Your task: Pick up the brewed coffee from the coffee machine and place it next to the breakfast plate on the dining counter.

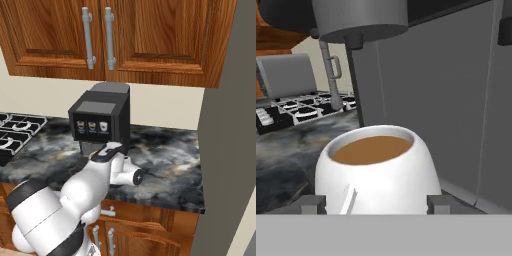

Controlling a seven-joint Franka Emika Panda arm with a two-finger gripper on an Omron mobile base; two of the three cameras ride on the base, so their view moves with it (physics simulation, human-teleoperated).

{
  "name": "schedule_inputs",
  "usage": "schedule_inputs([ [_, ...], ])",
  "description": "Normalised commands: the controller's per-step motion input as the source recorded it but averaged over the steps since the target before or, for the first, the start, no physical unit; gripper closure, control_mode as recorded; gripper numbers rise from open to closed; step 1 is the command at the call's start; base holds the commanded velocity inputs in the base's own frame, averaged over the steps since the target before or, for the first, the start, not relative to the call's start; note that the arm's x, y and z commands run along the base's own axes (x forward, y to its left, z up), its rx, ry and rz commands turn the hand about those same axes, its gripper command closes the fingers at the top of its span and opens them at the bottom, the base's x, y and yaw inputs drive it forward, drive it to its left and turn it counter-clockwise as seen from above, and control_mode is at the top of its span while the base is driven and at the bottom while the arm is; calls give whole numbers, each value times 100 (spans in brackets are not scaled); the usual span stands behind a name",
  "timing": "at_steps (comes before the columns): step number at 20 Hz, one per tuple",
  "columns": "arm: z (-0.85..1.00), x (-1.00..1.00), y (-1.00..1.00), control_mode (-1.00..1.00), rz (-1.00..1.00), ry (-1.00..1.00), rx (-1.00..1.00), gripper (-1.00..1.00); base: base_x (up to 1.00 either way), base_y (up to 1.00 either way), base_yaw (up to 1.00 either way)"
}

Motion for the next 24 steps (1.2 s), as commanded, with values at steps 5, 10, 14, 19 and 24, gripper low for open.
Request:
schedule_inputs([
  [5, -5, 1, 0, -100, 0, 0, 0, 100, 0, 0, 0],
  [10, 0, -15, 0, -100, 2, 0, 0, 100, 0, 0, 0],
  [14, 23, -31, 0, -100, 9, -8, 0, 100, 0, 0, 0],
  [19, 12, -4, 0, -100, 14, -1, 0, 100, 0, 0, 0],
  [24, 10, -19, 0, -100, 20, 0, 0, 100, 0, 0, 0],
])
